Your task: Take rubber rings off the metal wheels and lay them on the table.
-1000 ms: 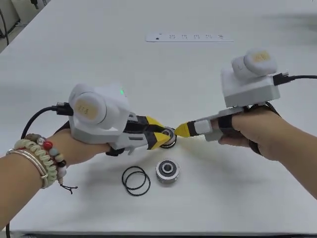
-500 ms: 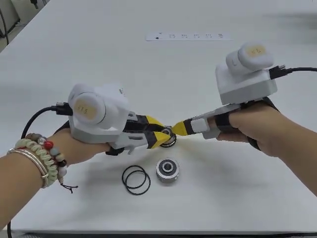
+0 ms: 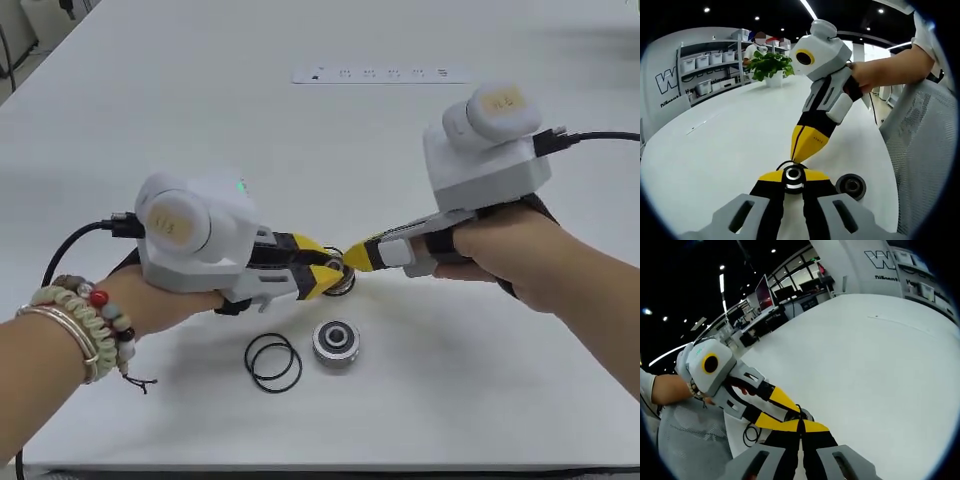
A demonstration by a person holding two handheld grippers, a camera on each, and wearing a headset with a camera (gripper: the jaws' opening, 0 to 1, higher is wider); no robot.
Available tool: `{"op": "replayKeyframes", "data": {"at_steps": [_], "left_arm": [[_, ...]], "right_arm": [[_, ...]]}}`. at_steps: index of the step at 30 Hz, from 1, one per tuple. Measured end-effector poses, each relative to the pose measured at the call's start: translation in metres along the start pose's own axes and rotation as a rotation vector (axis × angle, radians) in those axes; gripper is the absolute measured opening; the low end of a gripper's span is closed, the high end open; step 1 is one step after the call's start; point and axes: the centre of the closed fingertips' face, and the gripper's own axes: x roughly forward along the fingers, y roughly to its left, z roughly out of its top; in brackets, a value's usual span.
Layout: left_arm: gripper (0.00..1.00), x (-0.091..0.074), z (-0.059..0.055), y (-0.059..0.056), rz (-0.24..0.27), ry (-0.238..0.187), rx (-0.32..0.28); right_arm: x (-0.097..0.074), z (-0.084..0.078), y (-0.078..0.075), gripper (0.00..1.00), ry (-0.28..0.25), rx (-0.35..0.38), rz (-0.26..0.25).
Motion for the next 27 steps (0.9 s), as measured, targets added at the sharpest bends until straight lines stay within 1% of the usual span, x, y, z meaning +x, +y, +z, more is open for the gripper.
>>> {"op": "replayKeyframes", "data": {"at_steps": [3, 5, 7, 11, 13, 19, 21, 23, 27], "left_arm": [[0.08, 0.000, 0.001, 0.000, -0.002, 0.007, 0.002], [0.08, 0.000, 0.002, 0.000, -0.013, 0.023, 0.017], [0.09, -0.002, 0.005, -0.002, -0.025, 0.028, 0.026], [0.16, -0.008, 0.017, -0.005, -0.046, 0.016, 0.045], [0.19, -0.011, 0.024, -0.004, -0.045, 0.005, 0.052], [0.27, -0.022, 0.042, -0.005, -0.062, -0.024, 0.066], [0.32, -0.027, 0.047, -0.006, -0.073, -0.028, 0.067], [0.35, -0.032, 0.052, -0.006, -0.072, -0.034, 0.074], [0.39, -0.041, 0.057, -0.004, -0.074, -0.036, 0.078]], "right_arm": [[-0.002, 0.004, 0.002, 0.00, -0.018, 0.012, 0.004], [-0.002, 0.004, 0.002, 0.00, -0.016, 0.012, 0.000], [-0.004, 0.002, -0.001, 0.00, -0.005, 0.000, -0.009], [-0.009, 0.006, -0.003, 0.00, -0.028, 0.026, -0.006], [-0.012, 0.009, -0.004, 0.00, -0.035, 0.024, -0.012], [-0.018, 0.016, -0.004, 0.00, -0.062, 0.027, -0.016], [-0.020, 0.018, -0.005, 0.00, -0.072, 0.029, -0.019], [-0.023, 0.021, -0.006, 0.00, -0.084, 0.035, -0.020], [-0.027, 0.026, -0.006, 0.00, -0.101, 0.036, -0.020]]}}
